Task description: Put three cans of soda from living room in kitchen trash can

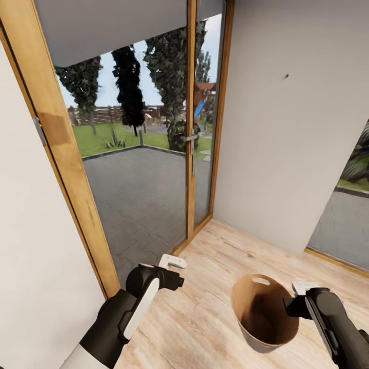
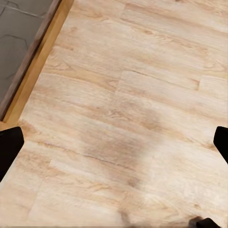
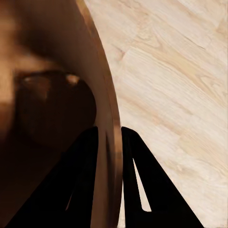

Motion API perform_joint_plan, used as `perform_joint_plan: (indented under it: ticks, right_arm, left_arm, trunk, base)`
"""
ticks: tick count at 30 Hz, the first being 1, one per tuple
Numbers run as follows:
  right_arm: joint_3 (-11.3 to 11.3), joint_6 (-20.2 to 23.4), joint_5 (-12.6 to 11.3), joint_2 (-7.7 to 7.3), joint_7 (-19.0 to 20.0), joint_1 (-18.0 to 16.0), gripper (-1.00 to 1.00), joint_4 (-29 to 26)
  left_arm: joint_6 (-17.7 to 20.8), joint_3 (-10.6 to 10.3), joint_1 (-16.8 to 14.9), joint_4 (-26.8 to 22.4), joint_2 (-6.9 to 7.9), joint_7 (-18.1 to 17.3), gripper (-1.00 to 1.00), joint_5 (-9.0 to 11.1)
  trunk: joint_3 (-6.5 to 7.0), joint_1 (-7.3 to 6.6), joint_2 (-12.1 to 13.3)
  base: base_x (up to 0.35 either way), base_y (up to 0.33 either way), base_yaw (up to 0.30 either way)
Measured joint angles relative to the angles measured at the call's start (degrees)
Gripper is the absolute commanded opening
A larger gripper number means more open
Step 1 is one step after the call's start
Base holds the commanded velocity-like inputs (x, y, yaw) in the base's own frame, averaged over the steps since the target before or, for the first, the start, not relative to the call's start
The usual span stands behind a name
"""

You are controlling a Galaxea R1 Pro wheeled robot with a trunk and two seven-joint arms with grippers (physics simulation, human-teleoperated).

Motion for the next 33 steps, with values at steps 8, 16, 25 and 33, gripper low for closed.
perform_joint_plan:
  ticks: [8, 16, 25, 33]
  right_arm:
    - [-0.2, -4.3, 0.1, 0.06, 0.1, 0.2, -1.0, 8.8]
    - [-0.1, -7.0, 0.1, 0.13, 0.3, 0.3, -1.0, 12.6]
    - [0.0, -11.6, 0.1, 0.73, 0.2, 0.3, -1.0, 17.4]
    - [-0.2, -16.7, 0.3, 0.78, -0.3, 0.3, -1.0, 21.9]
  left_arm:
    - [-0.4, 0.6, 0.0, 7.9, 0.17, -0.2, 1.0, 0.3]
    - [-6.0, 0.6, 0.1, 15.3, 0.21, 0.0, 1.0, 0.3]
    - [-12.0, 0.7, 0.0, 24.8, 0.22, 0.0, 1.0, 0.3]
    - [-15.5, 0.7, 0.0, 31.2, 0.22, 0.0, 1.0, 0.3]
  trunk:
    - [0.0, 0.0, 0.0]
    - [0.0, 0.0, 0.0]
    - [0.0, 0.0, 0.0]
    - [-0.01, 0.0, 0.0]
  base:
    - [0.0, 0.0, 0.005]
    - [0.0, 0.0, 0.179]
    - [0.0, 0.0, 0.273]
    - [0.0, 0.0, 0.275]
